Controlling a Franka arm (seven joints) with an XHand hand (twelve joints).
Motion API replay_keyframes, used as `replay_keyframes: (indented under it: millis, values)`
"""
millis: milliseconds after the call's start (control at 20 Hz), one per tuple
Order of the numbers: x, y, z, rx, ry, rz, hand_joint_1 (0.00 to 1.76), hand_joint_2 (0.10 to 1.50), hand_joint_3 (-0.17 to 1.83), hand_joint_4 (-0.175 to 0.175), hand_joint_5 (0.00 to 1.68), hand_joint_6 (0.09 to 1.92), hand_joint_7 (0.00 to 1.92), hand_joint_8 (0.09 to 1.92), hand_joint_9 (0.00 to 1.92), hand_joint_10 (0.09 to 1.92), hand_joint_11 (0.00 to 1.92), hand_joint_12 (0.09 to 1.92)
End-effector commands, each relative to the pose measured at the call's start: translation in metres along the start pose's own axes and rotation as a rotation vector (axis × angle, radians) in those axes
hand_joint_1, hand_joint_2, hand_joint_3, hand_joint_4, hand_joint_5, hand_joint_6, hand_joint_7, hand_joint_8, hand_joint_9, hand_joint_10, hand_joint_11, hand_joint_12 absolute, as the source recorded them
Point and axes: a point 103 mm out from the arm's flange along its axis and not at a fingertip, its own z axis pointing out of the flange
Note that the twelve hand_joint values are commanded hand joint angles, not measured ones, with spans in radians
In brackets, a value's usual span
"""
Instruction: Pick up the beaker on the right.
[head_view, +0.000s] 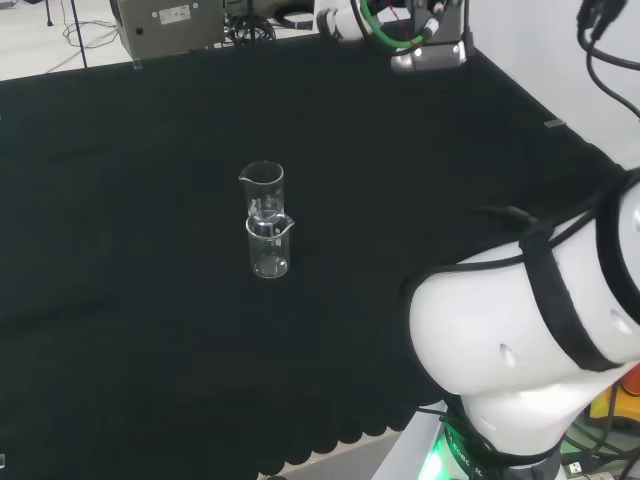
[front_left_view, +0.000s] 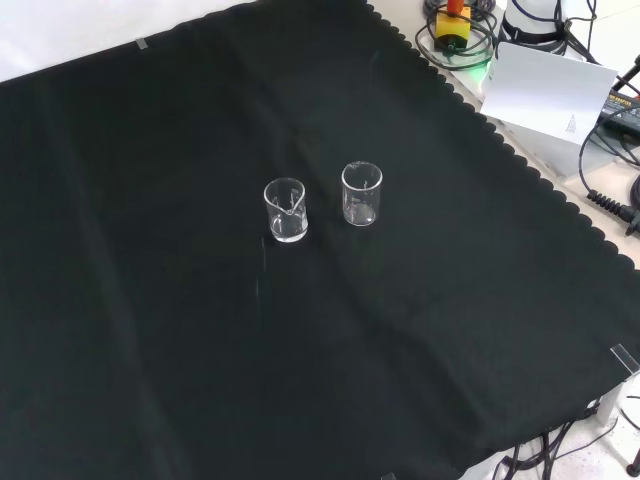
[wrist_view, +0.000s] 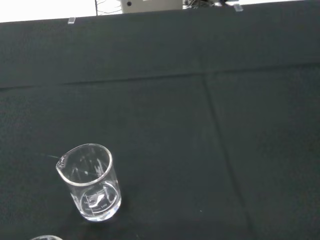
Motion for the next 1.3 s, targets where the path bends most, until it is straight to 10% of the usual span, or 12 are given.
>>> replay_keyframes:
  millis: [50, 1300]
  values:
    - [0.006, 0.047, 0.069, 0.047, 0.119, -0.059, 0.57, 0.93, 0.28, -0.029, 0.34, 0.09, 0.25, 0.68, 0.41, 0.71, 0.06, 1.42]
    - [0.038, 0.101, 0.213, 0.204, 0.328, -0.228, 0.81, 0.64, 0.57, -0.034, 0.41, 0.09, 0.22, 0.69, 0.38, 0.67, 0.06, 1.41]
